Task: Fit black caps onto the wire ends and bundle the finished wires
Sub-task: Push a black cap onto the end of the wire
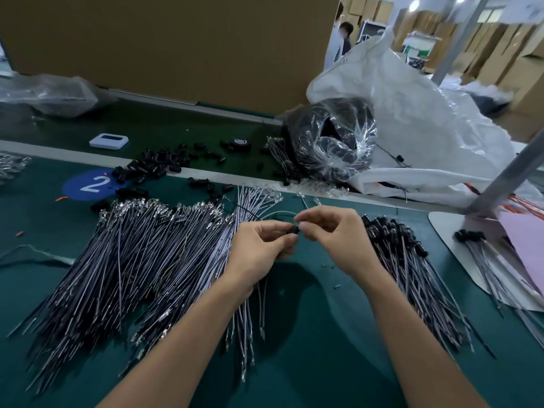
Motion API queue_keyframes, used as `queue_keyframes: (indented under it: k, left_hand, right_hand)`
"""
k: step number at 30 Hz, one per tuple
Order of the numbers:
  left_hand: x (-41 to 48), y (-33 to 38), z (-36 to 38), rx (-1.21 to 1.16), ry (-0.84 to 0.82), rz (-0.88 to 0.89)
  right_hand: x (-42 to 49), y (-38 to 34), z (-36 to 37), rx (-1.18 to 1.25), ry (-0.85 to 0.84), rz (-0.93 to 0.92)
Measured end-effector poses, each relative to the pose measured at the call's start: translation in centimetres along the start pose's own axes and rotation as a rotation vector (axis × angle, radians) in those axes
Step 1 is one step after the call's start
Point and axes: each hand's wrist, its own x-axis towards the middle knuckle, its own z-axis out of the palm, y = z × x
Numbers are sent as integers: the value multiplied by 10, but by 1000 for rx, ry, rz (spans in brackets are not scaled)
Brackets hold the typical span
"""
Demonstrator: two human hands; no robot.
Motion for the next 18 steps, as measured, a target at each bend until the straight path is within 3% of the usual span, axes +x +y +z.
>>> queue_keyframes:
  k: [5,18]
  left_hand:
    - [0,0,-1,41,-14,66]
    - [3,-5,-2,230,-43,159]
  right_hand:
    - [-13,1,-4,-12,87,-24]
    - [-14,5,-5,-101,67,-56]
